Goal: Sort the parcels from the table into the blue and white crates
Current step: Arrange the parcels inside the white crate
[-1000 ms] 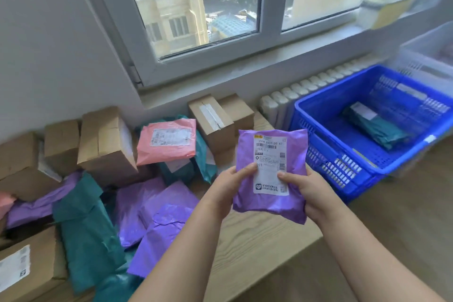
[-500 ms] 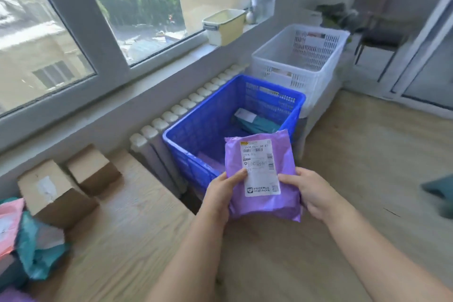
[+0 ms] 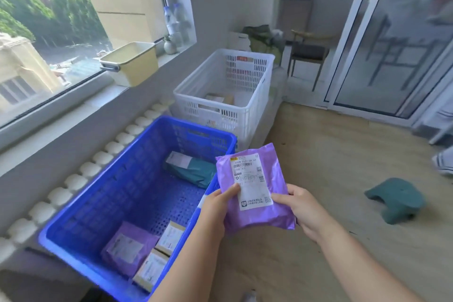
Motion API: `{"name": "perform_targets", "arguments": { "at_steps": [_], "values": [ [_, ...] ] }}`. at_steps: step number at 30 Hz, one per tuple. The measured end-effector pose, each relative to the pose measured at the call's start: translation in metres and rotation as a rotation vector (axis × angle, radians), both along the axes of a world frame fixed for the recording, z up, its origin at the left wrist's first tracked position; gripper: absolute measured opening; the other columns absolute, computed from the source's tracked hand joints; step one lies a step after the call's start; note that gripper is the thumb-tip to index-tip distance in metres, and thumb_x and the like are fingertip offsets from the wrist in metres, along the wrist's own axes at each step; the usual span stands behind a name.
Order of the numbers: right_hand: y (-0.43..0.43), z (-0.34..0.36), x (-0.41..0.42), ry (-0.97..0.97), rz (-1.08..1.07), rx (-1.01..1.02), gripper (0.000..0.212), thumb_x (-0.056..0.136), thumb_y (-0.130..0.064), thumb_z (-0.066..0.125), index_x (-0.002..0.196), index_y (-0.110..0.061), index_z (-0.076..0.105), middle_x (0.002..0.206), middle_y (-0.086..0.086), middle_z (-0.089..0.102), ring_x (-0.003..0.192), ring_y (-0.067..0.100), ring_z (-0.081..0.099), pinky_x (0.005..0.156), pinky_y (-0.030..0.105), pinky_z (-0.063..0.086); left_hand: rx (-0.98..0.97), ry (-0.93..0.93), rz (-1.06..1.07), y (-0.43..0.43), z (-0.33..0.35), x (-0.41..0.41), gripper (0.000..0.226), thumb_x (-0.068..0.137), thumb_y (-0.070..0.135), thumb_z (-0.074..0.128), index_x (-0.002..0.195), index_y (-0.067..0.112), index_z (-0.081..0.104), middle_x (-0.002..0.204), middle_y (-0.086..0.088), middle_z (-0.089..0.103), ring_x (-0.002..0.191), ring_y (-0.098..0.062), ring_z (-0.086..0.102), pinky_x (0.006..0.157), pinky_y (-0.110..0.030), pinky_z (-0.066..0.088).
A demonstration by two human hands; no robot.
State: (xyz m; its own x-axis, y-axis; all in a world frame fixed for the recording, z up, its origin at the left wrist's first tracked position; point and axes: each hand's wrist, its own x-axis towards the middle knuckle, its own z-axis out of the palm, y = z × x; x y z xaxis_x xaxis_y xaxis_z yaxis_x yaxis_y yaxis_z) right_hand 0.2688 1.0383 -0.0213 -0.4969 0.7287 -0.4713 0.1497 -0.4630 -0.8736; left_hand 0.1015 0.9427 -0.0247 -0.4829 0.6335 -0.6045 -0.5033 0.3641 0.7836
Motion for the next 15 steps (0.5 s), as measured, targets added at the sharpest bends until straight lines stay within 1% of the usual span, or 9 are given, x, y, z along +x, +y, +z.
{"name": "perform_targets", "arguments": {
  "at_steps": [2,4,7,8,10,11,12,14,15],
  "values": [
    [0.04,0.0,-0.006,-0.025,-0.016,-0.006,0.019,0.093,-0.001,0.062,0.111,0.002,0.066,0.102,0.017,0.075,0.096,0.035,0.072,0.081,0.042,0.058,-0.02,-0.02,-0.012,0.045,-0.003,-0.01,0.019,0.088,0.023,0.074,0.096,0.007,0.073,0.09,-0.013,0.077,0.079,-0.029,0.072,0.066,-0.031,0.056],
    [0.072,0.004,-0.013,-0.04,-0.016,0.003,0.019,0.093,0.0,0.062,0.111,0.001,0.065,0.101,0.015,0.076,0.095,0.034,0.072,0.083,0.043,0.059,-0.034,-0.029,-0.017,0.082,0.0,-0.018,0.02,0.086,0.023,0.075,0.096,0.006,0.073,0.091,-0.013,0.077,0.079,-0.029,0.072,0.066,-0.031,0.055],
    [0.129,0.011,-0.024,-0.042,-0.042,0.044,0.018,0.092,0.0,0.063,0.109,0.0,0.066,0.099,0.012,0.077,0.091,0.029,0.074,0.078,0.037,0.059,-0.067,-0.032,-0.034,0.149,0.008,-0.033,0.023,0.082,0.027,0.077,0.097,0.01,0.074,0.09,-0.011,0.076,0.075,-0.028,0.069,0.054,-0.024,0.049],
    [0.152,0.013,-0.026,-0.047,-0.048,0.051,0.017,0.092,0.0,0.063,0.109,0.0,0.066,0.098,0.011,0.077,0.089,0.028,0.074,0.078,0.037,0.059,-0.086,-0.035,-0.038,0.174,0.009,-0.036,0.021,0.081,0.027,0.076,0.094,0.011,0.073,0.086,-0.01,0.074,0.069,-0.027,0.065,0.05,-0.021,0.044],
    [0.189,0.016,-0.03,-0.056,-0.053,0.062,0.015,0.092,0.0,0.063,0.107,-0.002,0.066,0.096,0.009,0.077,0.085,0.025,0.074,0.079,0.037,0.059,-0.108,-0.03,-0.037,0.213,0.013,-0.041,0.016,0.079,0.025,0.074,0.086,0.011,0.069,0.072,-0.009,0.06,0.058,-0.023,0.052,0.047,-0.019,0.034],
    [0.207,0.016,-0.034,-0.063,-0.048,0.067,0.015,0.092,0.0,0.062,0.106,-0.002,0.066,0.096,0.009,0.077,0.086,0.025,0.074,0.079,0.037,0.059,-0.119,-0.023,-0.039,0.231,0.014,-0.043,0.019,0.075,0.026,0.075,0.083,0.01,0.068,0.068,-0.01,0.056,0.055,-0.023,0.049,0.048,-0.019,0.033],
    [0.228,0.016,-0.039,-0.07,-0.042,0.073,0.014,0.092,0.0,0.062,0.106,-0.002,0.066,0.096,0.009,0.077,0.087,0.026,0.074,0.08,0.038,0.059,-0.125,-0.023,-0.05,0.251,0.011,-0.048,0.028,0.065,0.03,0.077,0.081,0.009,0.068,0.069,-0.013,0.057,0.055,-0.024,0.05,0.051,-0.022,0.035],
    [0.27,0.013,-0.051,-0.08,-0.025,0.085,0.015,0.092,0.0,0.062,0.107,-0.001,0.066,0.098,0.011,0.077,0.089,0.028,0.074,0.08,0.04,0.058,-0.12,-0.03,-0.024,0.289,0.001,-0.059,0.048,0.044,0.034,0.076,0.084,0.009,0.071,0.08,-0.018,0.064,0.066,-0.029,0.057,0.057,-0.031,0.042],
    [0.292,0.01,-0.059,-0.082,-0.013,0.087,0.015,0.092,-0.001,0.063,0.107,-0.001,0.066,0.098,0.011,0.077,0.088,0.028,0.074,0.08,0.04,0.058,-0.112,-0.041,-0.002,0.309,-0.005,-0.065,0.053,0.04,0.034,0.076,0.086,0.009,0.072,0.085,-0.02,0.068,0.072,-0.031,0.06,0.061,-0.038,0.046]
  ]
}}
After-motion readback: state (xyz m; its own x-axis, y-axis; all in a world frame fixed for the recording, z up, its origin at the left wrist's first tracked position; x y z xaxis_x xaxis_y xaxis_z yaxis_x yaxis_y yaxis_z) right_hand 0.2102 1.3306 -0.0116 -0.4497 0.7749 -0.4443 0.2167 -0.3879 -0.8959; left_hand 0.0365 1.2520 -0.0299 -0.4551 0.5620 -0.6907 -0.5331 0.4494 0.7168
